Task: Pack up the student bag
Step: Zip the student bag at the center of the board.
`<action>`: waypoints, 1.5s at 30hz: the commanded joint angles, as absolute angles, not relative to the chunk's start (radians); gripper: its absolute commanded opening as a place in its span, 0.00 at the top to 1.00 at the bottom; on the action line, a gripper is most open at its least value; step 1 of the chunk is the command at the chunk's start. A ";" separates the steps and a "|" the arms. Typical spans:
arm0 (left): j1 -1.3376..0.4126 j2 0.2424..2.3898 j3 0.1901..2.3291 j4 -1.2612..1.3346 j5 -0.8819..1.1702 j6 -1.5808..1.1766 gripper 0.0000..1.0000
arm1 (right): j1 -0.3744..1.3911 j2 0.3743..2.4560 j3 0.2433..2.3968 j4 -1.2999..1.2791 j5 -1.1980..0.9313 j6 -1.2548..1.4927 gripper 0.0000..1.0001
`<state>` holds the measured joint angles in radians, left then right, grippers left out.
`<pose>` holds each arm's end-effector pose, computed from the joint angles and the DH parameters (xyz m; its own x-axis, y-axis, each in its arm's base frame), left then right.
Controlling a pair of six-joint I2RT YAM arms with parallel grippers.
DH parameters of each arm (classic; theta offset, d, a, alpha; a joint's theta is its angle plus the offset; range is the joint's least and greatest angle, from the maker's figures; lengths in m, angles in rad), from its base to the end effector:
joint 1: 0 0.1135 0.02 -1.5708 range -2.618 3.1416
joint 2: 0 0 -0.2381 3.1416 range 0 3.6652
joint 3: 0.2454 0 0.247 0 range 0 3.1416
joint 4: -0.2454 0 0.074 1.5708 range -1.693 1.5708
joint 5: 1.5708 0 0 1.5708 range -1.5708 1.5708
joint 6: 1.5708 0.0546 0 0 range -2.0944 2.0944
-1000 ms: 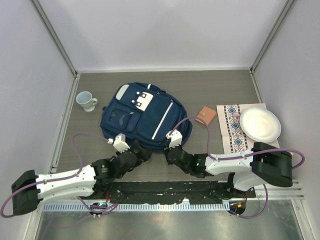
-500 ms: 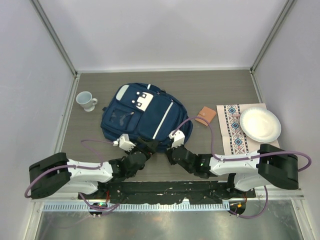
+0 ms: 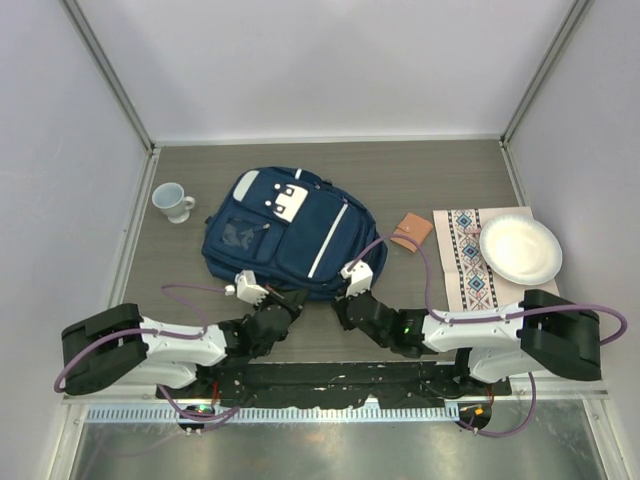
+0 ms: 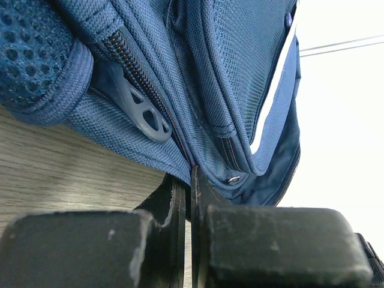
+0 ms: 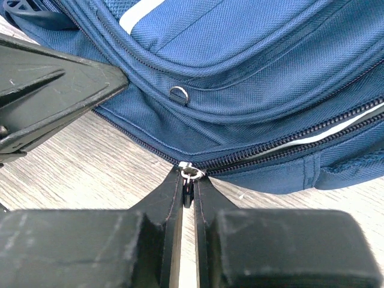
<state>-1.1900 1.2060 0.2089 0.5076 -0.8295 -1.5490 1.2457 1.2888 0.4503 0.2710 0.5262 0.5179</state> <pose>0.1167 -0.1831 0.1151 -0.3887 -0.8456 -0.3660 -0.1663 0.4550 -0.8748 0.1093 0.2384 0.1390 -0.4879 -0.1071 -0.8663 -0.5094 0.8409 0.1829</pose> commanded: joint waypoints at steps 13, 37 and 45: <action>-0.947 0.510 0.161 -0.254 -0.584 -1.215 1.00 | 1.124 1.123 0.370 0.173 0.585 0.604 0.99; -0.631 1.091 0.451 0.048 -0.078 -0.752 1.00 | 1.431 1.107 0.357 0.190 0.735 0.580 0.99; -0.462 1.132 0.538 0.009 0.008 -0.706 0.99 | 1.488 1.265 0.423 0.305 0.684 0.584 0.99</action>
